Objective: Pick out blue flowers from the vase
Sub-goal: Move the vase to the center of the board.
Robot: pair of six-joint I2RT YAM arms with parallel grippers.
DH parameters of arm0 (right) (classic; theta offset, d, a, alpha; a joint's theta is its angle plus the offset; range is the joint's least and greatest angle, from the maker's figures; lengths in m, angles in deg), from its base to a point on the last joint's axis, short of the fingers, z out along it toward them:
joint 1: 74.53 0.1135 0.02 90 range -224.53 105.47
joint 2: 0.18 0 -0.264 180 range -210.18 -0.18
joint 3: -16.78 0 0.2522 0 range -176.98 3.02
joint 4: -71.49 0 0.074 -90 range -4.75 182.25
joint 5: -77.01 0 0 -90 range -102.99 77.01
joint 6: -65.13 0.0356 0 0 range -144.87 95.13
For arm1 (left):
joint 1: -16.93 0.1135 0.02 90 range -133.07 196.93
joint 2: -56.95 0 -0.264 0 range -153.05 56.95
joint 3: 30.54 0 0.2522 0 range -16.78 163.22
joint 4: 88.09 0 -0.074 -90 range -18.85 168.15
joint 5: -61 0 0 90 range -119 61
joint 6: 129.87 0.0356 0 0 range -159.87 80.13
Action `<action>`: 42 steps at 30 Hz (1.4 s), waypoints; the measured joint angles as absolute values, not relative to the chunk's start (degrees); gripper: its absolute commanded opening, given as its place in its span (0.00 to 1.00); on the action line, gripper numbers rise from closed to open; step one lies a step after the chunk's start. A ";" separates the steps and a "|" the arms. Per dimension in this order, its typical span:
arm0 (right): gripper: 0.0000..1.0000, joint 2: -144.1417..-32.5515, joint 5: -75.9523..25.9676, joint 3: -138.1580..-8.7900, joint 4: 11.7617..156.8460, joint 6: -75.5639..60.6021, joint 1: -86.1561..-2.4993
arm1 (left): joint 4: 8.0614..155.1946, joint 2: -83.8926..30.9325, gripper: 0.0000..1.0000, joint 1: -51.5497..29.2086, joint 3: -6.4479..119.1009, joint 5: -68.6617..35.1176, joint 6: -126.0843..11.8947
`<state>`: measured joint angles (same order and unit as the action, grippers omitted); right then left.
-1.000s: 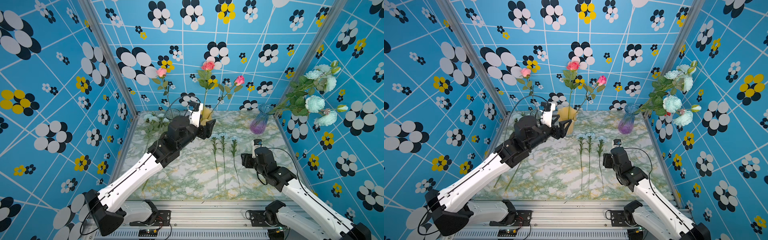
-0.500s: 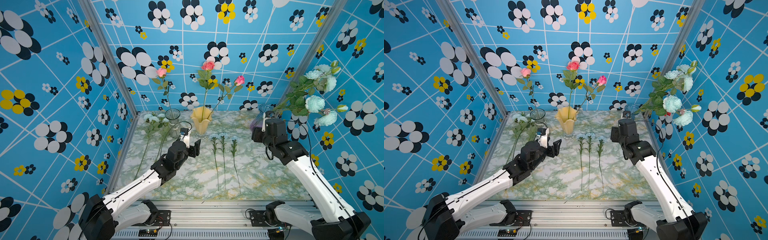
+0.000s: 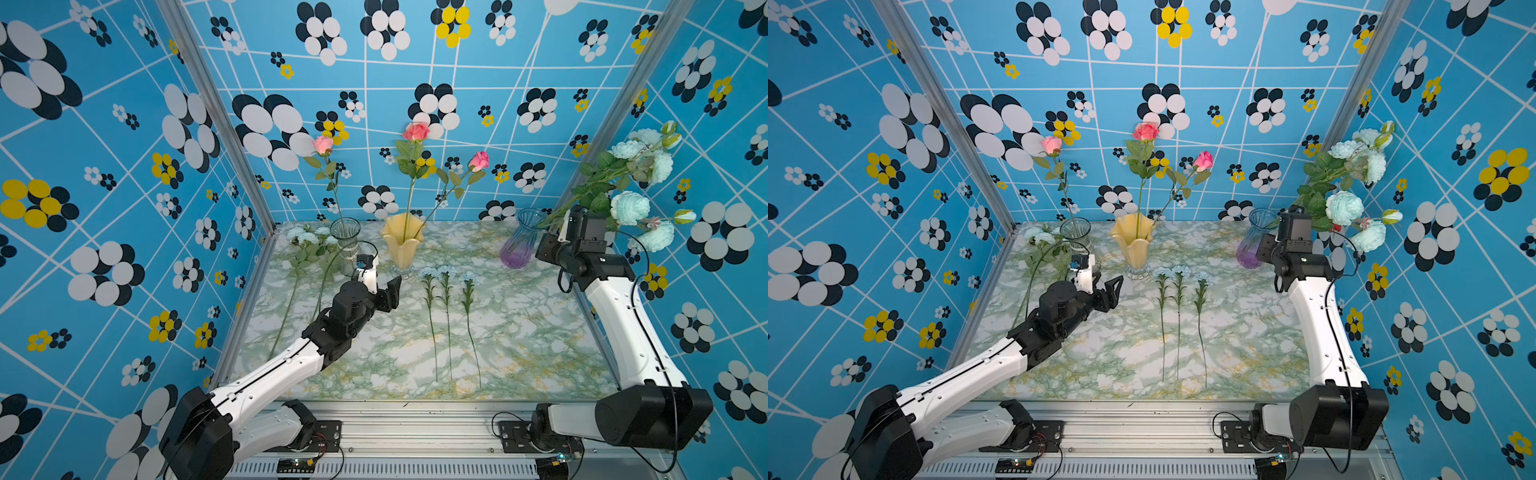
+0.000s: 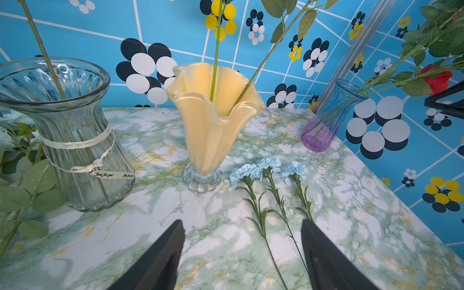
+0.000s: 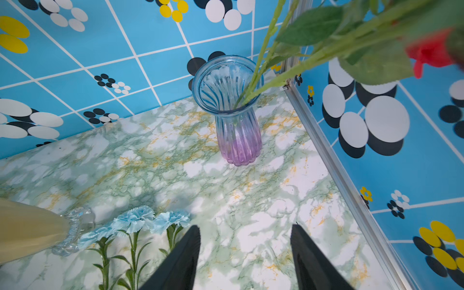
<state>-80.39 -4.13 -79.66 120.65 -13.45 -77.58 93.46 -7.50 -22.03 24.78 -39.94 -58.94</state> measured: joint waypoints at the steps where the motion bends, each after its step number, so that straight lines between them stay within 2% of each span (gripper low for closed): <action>1: 0.56 -82.29 -5.00 -81.62 121.15 -13.62 -77.58 | 93.46 -7.47 0.76 -22.03 24.78 -39.94 -58.94; 8: 0.55 -95.71 -8.90 -99.11 125.68 -16.00 -77.58 | 93.39 -7.39 0.76 -22.03 24.78 -39.94 -58.92; 26: 0.53 -124.82 -4.57 -137.40 140.19 -23.32 -75.59 | 93.57 -6.91 0.76 -22.53 24.74 -41.06 -57.87; 42: 0.53 -128.89 3.78 -139.02 147.95 -27.28 -73.69 | 93.57 -6.91 0.76 -22.51 24.74 -41.47 -57.61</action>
<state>-128.89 3.78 -139.02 147.95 -27.28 -73.69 93.57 -6.91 -22.51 24.74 -41.47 -57.61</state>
